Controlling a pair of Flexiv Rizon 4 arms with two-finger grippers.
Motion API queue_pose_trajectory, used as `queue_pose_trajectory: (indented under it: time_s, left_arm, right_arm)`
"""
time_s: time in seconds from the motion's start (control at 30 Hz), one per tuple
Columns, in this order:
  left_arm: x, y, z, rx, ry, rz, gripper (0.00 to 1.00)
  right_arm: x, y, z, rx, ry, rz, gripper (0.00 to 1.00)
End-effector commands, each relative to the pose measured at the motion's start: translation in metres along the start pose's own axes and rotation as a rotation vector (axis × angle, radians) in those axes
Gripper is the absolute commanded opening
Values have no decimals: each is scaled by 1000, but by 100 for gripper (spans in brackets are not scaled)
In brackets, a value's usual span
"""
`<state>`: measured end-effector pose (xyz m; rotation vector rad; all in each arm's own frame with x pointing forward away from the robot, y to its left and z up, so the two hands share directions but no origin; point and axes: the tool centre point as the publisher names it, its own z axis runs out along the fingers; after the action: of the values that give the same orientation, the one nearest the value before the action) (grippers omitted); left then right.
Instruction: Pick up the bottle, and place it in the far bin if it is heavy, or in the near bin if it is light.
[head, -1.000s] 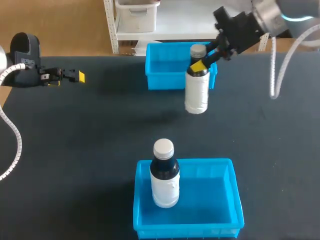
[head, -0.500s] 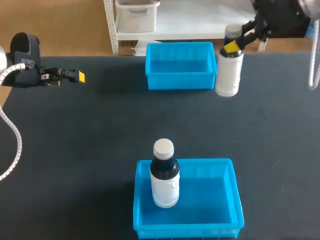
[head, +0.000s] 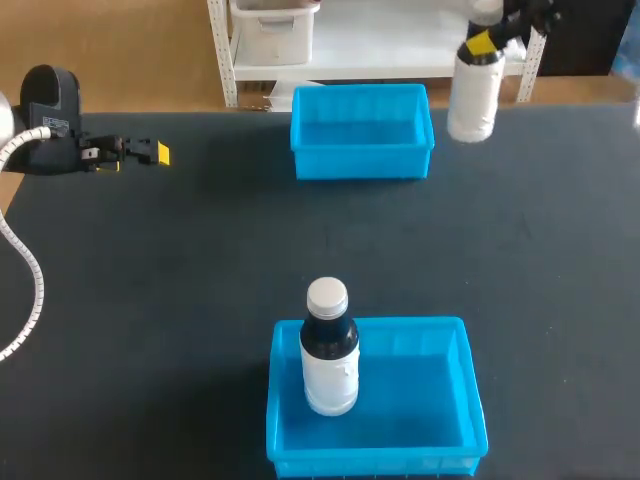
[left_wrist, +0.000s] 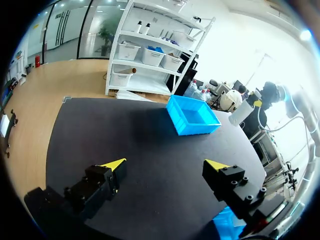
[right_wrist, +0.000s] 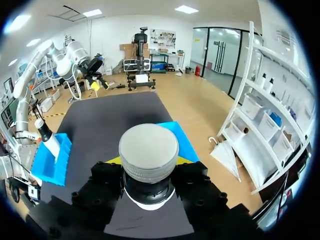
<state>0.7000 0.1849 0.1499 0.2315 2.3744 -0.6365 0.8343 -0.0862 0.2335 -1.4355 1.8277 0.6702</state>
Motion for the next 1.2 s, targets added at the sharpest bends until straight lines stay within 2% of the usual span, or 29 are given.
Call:
queue_pose_trajectory:
  time_s: [0.03,0.13,0.23,0.27,0.4,0.67,1.2]
  left_arm:
    - [0,0,0,0,0,0,100]
    - [0,0,0,0,0,0,100]
    - [0,0,0,0,0,0,100]
    - [0,0,0,0,0,0,100]
    - [0,0,0,0,0,0,100]
    - [0,0,0,0,0,0,100]
    - [0,0,0,0,0,0,100]
  right_arm:
    - [-19,-39,18,-86,2,-22,24]
    - [-32,-46,31,-115,-5,-49,19]
    - [-40,-48,49,-149,-6,-65,2]
    - [-43,-49,55,-162,-7,-69,1]
    - [-53,-48,78,-203,-11,-93,6]
    - [-66,-46,117,-278,-32,-133,4]
    - [-68,-43,170,-355,-52,-153,6]
